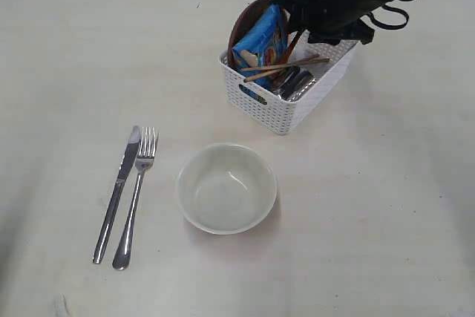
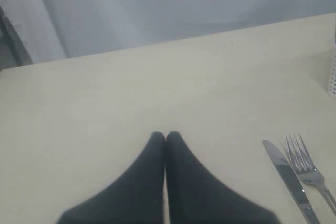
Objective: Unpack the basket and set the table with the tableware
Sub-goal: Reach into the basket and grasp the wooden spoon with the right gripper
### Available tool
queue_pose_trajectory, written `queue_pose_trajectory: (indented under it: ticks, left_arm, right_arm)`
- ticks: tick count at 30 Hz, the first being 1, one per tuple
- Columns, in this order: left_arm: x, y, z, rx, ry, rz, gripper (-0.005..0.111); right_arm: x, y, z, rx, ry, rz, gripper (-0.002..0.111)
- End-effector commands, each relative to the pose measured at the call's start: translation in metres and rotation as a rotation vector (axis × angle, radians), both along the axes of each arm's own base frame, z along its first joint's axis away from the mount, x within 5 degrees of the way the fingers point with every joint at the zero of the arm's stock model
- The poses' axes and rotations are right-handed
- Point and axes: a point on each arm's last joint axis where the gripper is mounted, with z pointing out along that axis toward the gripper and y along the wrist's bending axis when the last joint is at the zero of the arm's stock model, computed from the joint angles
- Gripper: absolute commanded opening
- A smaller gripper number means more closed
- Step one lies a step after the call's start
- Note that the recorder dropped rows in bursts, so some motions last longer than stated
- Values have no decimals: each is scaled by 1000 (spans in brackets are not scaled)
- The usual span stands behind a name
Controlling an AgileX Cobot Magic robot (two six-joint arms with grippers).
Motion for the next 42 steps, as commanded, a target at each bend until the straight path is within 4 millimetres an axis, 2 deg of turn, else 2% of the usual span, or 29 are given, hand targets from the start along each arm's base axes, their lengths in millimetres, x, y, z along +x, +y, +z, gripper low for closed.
queue_pose_trajectory:
  ticks: [1,9,15,23,26,28,31,36,39,42]
  left_arm:
    - [0,0,-1,-10,0,-1,0]
    - [0,0,-1,-8,-1,-1,0]
    - [0,0,-1,-2,-2,0,0]
    - [0,0,-1,-2,-2,0,0]
    - [0,0,-1,-2,-2,0,0]
    - [0,0,-1,-2,-2,0,0]
    - [0,0,-1,-2,-2,0,0]
    - [0,0,-1,-2,-2,0,0]
    - [0,0,-1,-2,-2,0,0]
    - [0,0,-1,-2,-2,0,0]
  right_arm:
    - [2,-2,-8,-11,9,0,33]
    - [2,-2,-8,-11,9,0,0]
    - [2,-3,4,-20,-24,21,0]
    - [-5,-8,73,-57,-237,89,0]
    - [-19,-12,113,-71,-313,117,0]
    - [-33,-17,141,-143,-371,202,0]
    - [-62,-28,175,-273,-368,287,0]
    - [-104,-28,197,-500,-360,418,0]
    - [-134,-23,198,-599,-382,503,0]
    - [-166,-12,192,-664,-423,619,0]
